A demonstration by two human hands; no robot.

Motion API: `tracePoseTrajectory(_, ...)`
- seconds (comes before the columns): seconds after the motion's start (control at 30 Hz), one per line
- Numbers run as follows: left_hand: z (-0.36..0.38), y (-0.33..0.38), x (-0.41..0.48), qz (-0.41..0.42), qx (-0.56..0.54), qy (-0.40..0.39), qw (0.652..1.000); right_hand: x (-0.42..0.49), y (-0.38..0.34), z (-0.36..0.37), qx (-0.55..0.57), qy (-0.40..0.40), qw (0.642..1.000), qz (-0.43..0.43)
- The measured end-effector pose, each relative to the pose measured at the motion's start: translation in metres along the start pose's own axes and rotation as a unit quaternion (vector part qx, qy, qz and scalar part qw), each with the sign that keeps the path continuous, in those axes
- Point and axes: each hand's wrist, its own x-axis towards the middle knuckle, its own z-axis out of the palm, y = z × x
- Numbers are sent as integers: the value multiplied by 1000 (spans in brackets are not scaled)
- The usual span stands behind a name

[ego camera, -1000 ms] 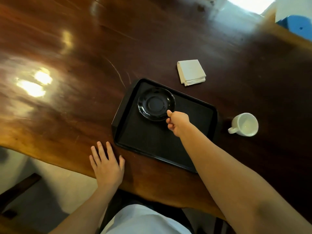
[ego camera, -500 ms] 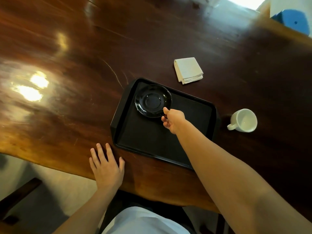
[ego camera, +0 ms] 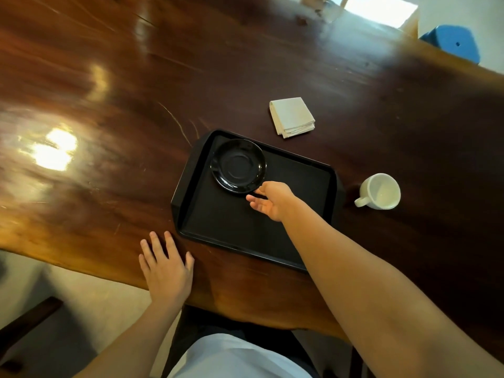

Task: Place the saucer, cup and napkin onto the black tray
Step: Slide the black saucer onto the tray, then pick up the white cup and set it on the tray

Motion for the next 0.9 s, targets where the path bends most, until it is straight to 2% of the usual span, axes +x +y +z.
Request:
tracePoseTrajectory(0.17,-2,10,-5,-20,-6,-11,1000,-11,-1,-32,-33,5,999,-24)
tracePoseTrajectory(0.37,-2,21,-9,-56,-17,-14,998,-17,12,-118,-63,97,992,-47)
tracePoseTrajectory(0.47,0,30,-12,-77,-22,-13,997,-17,22,-165,-38,133,990,-33)
tracePoseTrajectory(0.6,4,49,-22,-111,-30,-23,993,-14,33,-209,16,173,983,-60)
tracePoseTrajectory(0.9,18,64,-30,-133,-53,22,990,10,33,-232,95,199,969,-114)
